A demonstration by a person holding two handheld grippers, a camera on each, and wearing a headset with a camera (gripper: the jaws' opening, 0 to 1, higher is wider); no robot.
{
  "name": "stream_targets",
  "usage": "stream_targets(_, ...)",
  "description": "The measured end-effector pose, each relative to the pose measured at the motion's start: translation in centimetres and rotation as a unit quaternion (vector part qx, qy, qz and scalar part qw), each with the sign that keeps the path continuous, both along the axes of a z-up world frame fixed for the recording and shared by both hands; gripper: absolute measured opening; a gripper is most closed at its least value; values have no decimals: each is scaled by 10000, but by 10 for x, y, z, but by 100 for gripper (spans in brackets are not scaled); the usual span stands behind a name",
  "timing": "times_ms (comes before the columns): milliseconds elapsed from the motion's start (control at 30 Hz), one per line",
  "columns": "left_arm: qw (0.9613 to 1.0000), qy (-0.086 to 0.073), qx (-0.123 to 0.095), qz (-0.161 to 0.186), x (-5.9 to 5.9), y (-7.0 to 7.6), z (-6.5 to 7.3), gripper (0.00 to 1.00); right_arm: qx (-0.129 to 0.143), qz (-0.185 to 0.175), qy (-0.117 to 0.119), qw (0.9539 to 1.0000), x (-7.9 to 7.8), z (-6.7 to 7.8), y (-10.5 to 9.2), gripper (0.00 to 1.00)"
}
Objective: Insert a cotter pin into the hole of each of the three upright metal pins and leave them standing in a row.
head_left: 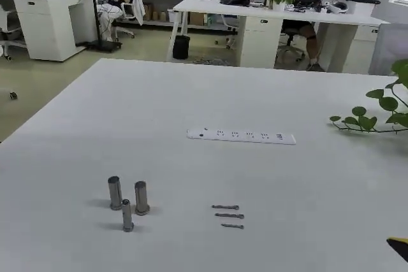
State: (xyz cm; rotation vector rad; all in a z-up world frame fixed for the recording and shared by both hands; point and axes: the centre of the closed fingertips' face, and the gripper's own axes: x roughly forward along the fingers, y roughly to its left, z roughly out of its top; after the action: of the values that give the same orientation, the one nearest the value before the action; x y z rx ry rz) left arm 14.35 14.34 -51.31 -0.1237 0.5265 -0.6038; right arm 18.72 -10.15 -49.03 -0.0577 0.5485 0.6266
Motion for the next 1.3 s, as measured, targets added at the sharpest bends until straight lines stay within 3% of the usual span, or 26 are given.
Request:
stream_targets(267, 9999, -132, -22, -100, -1, 0, 3, 99, -26, -44, -7, 10000, 0, 1, -2, 96)
stream_targets(433, 9992, -362, 37, -176, 0, -1, 8, 99, -25, -22, -10, 10000, -1, 1, -2, 95)
stream_targets(667, 9992, -311, 76, -228, 1, -2, 5, 99, -29, -19, 5, 10000, -1, 1, -1, 95)
stream_targets(700, 9995, -298, 98, -103, 4, 1, 4, 99, -28, -15, 9, 10000, -1, 1, -1, 95)
stream_targets(767, 9988, -425, 161, 177, 11, 10, 5, 99, -41, -19, 17, 10000, -2, 1, -2, 95)
stream_targets(933, 9981, -518, 149, 286, 18, 16, 7, 99, -38, -30, 54, 10000, -2, -1, -2, 95)
stream_targets(1200, 9982, -550, 47, 239, 25, 13, 13, 99, -56, -96, 11, 9999, -1, 1, -3, 95)
stream_targets(1300, 9985, -488, 39, 231, 26, 13, 11, 99, -58, -98, 0, 9999, -1, 2, -2, 95)
